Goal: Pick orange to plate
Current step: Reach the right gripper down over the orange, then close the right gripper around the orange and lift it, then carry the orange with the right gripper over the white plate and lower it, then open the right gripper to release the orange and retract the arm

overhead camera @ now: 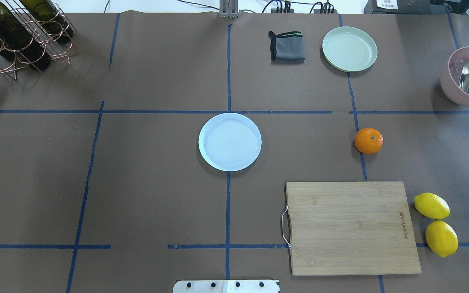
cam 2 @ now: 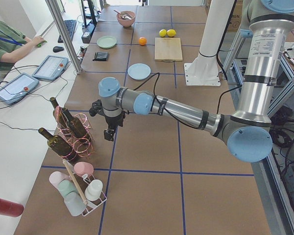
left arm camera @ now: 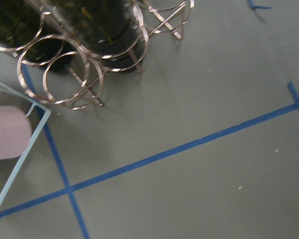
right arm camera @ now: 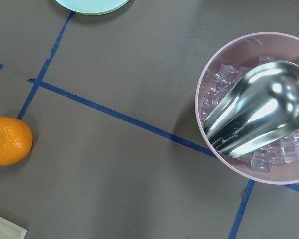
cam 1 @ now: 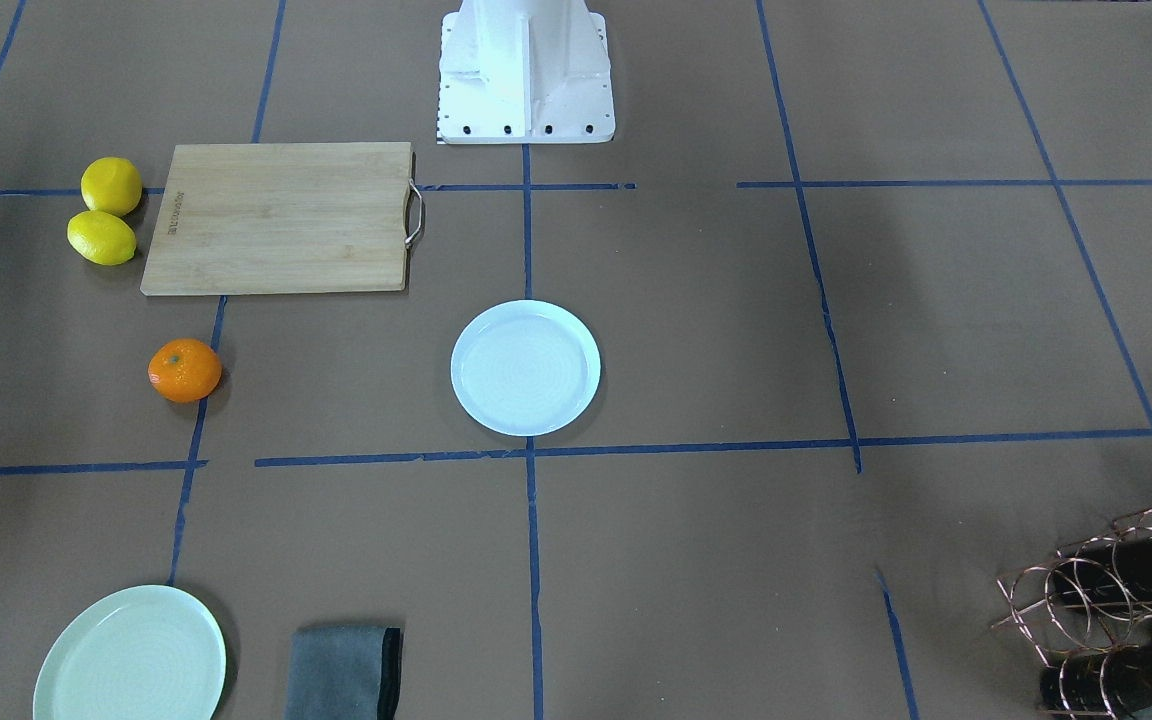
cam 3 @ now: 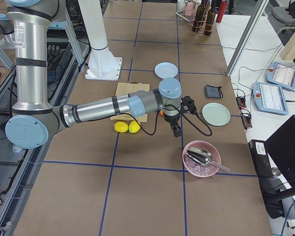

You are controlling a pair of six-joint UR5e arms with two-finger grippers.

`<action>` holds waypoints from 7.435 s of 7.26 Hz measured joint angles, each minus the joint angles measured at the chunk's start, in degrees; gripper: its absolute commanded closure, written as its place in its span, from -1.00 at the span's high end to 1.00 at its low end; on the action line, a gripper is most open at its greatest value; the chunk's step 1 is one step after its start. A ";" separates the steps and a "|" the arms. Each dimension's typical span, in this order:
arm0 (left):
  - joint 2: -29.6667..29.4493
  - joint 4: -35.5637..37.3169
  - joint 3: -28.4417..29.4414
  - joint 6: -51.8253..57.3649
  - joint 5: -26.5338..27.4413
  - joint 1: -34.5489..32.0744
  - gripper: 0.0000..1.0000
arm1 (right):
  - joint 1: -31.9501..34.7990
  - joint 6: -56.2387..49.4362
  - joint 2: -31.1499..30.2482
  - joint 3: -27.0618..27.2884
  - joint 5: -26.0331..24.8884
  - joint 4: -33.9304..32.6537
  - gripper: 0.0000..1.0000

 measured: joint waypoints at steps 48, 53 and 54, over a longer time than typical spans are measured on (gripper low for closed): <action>7.82 1.56 -0.62 5.88 -0.73 -9.51 1.00 | -25.30 36.98 37.12 -11.31 -16.27 -11.85 1.00; 7.93 1.51 -1.03 5.73 -0.96 -9.51 1.00 | -3.85 -1.43 11.12 -8.14 -14.18 -11.09 1.00; 7.95 1.51 -1.10 5.73 -1.22 -9.51 1.00 | -0.20 -2.96 6.22 -8.48 -15.15 -9.20 1.00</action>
